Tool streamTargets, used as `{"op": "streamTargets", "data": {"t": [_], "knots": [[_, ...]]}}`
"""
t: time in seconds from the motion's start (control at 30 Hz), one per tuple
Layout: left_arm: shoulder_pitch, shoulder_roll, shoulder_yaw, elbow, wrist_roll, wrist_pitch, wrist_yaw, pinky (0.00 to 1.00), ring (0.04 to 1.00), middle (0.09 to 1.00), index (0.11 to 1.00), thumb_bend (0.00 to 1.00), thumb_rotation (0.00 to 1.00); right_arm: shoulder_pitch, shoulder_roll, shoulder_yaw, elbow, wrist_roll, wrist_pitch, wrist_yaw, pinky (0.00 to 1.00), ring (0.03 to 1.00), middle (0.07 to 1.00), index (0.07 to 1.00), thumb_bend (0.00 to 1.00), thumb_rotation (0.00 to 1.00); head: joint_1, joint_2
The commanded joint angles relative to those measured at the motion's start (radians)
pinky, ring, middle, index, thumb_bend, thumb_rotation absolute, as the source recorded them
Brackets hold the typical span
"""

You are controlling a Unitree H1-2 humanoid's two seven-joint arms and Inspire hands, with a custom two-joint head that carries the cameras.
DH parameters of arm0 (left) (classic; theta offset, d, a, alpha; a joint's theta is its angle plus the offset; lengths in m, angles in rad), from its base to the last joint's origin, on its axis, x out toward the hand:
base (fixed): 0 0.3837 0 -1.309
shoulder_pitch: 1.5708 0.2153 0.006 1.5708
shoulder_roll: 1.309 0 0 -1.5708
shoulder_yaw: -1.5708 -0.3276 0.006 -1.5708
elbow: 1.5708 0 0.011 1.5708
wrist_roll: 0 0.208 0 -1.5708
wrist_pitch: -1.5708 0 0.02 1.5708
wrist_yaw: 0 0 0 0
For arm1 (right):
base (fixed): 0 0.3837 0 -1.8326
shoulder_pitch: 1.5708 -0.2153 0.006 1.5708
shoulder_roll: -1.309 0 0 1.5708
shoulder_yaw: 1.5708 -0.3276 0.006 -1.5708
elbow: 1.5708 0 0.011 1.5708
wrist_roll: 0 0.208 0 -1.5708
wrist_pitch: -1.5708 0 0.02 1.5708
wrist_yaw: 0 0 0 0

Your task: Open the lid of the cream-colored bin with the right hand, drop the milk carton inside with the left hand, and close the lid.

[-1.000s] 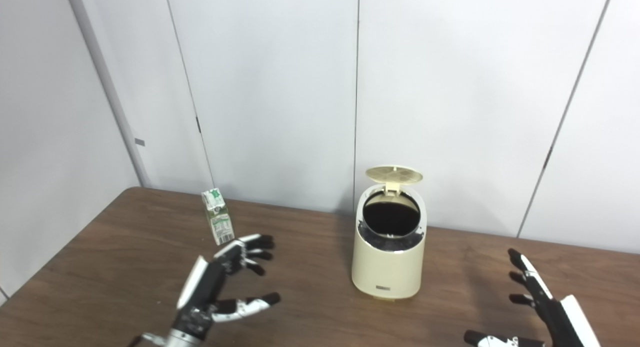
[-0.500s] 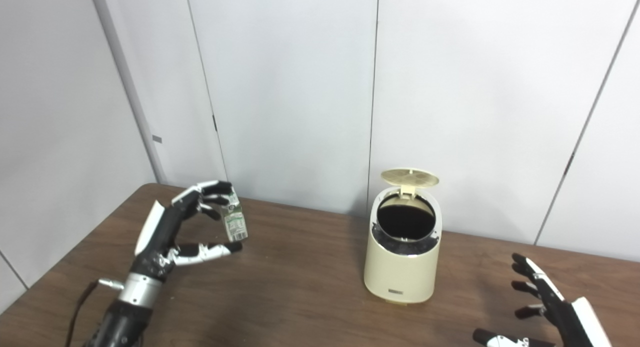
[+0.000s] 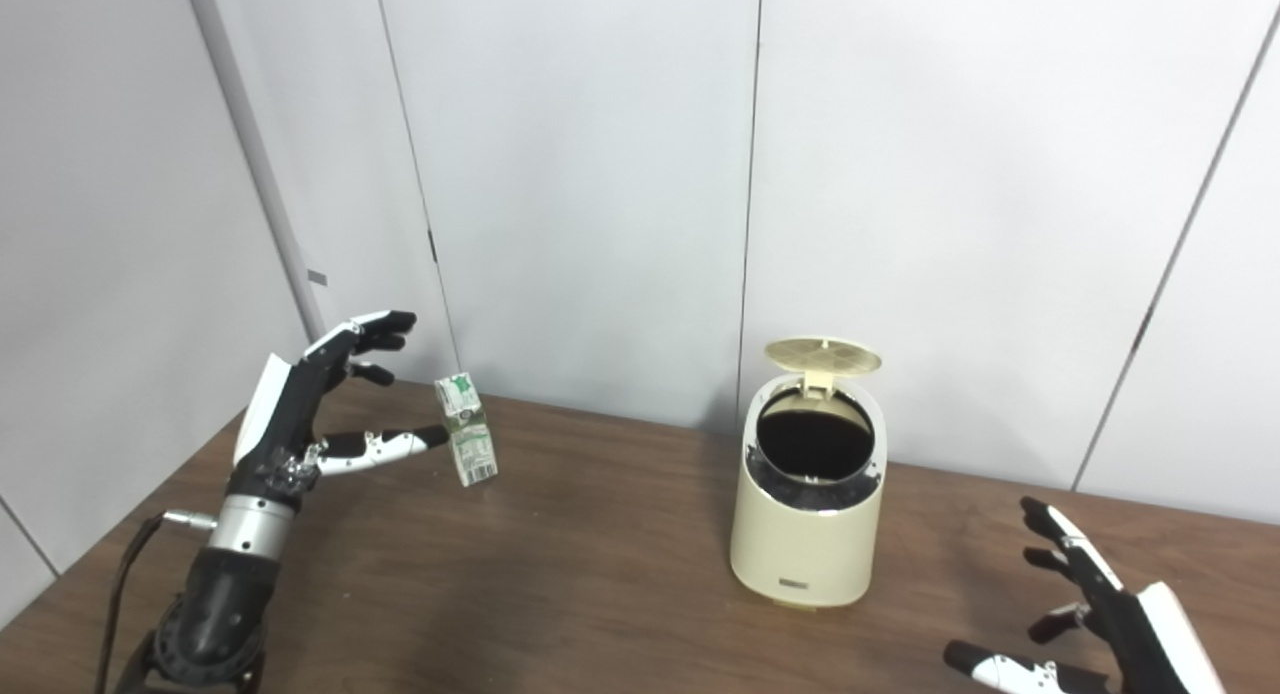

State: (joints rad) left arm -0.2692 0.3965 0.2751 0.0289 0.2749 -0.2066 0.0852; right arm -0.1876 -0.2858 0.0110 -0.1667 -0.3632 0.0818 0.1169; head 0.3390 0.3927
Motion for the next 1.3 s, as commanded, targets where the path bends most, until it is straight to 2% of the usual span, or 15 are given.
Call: {"op": "streamTargets", "data": {"t": [0.0, 0.2, 0.4, 0.67, 0.73, 0.87, 1.03, 1.1, 1.2, 1.27], "knots": [[-0.048, 0.038, 0.0, 0.011, 0.041, -0.019, 0.045, 0.6, 0.756, 0.831, 0.796, 0.87, 0.07, -0.029, -0.02, -0.01, -0.036, -0.005, -0.016, -0.015, 0.47, 0.835, 0.912, 0.919, 0.91, 0.47, -0.002, 0.004], [-0.094, 0.039, -0.015, 0.127, 0.075, -0.018, 0.089, 0.63, 0.77, 0.834, 0.811, 0.94, 0.11, -0.027, -0.027, -0.016, -0.036, 0.005, -0.026, -0.014, 0.46, 0.81, 0.899, 0.903, 0.92, 0.47, -0.003, 0.006], [-0.142, 0.04, -0.035, 0.28, 0.05, -0.09, 0.122, 0.71, 0.804, 0.841, 0.827, 0.96, 0.15, -0.024, -0.029, -0.021, -0.046, 0.011, -0.016, -0.008, 0.44, 0.793, 0.893, 0.893, 0.92, 0.45, -0.017, 0.01], [-0.182, 0.031, -0.061, 0.413, 0.043, -0.129, 0.171, 0.75, 0.84, 0.853, 0.859, 0.98, 0.21, -0.014, -0.04, -0.028, -0.062, 0.026, -0.001, 0.007, 0.42, 0.798, 0.894, 0.897, 0.91, 0.42, -0.028, 0.016], [-0.191, 0.027, -0.07, 0.44, 0.049, -0.132, 0.192, 0.76, 0.842, 0.852, 0.855, 0.98, 0.16, -0.011, -0.044, -0.03, -0.068, 0.031, 0.007, 0.01, 0.4, 0.794, 0.889, 0.895, 0.91, 0.42, -0.03, 0.017], [-0.218, 0.022, -0.093, 0.518, 0.057, -0.156, 0.235, 0.77, 0.847, 0.859, 0.856, 0.98, 0.17, -0.003, -0.058, -0.032, -0.083, 0.036, 0.026, 0.019, 0.37, 0.8, 0.888, 0.898, 0.92, 0.44, -0.031, 0.015], [-0.238, 0.025, -0.124, 0.58, 0.066, -0.169, 0.271, 0.76, 0.852, 0.868, 0.862, 1.0, 0.26, 0.006, -0.067, -0.037, -0.083, 0.032, 0.026, 0.023, 0.36, 0.789, 0.878, 0.893, 0.92, 0.44, -0.032, 0.015], [-0.244, 0.023, -0.132, 0.6, 0.062, -0.176, 0.28, 0.74, 0.838, 0.861, 0.858, 0.99, 0.26, 0.01, -0.067, -0.038, -0.086, 0.035, 0.028, 0.026, 0.4, 0.794, 0.881, 0.891, 0.91, 0.43, -0.034, 0.016], [-0.259, 0.003, -0.128, 0.637, 0.031, -0.197, 0.303, 0.65, 0.775, 0.834, 0.839, 0.98, 0.22, 0.015, -0.064, -0.042, -0.089, 0.045, 0.032, 0.029, 0.43, 0.789, 0.869, 0.878, 0.91, 0.4, -0.037, 0.017], [-0.269, -0.003, -0.128, 0.665, 0.019, -0.217, 0.314, 0.64, 0.753, 0.815, 0.828, 0.97, 0.23, 0.018, -0.063, -0.043, -0.088, 0.05, 0.028, 0.028, 0.44, 0.788, 0.864, 0.874, 0.91, 0.39, -0.037, 0.017]]}}
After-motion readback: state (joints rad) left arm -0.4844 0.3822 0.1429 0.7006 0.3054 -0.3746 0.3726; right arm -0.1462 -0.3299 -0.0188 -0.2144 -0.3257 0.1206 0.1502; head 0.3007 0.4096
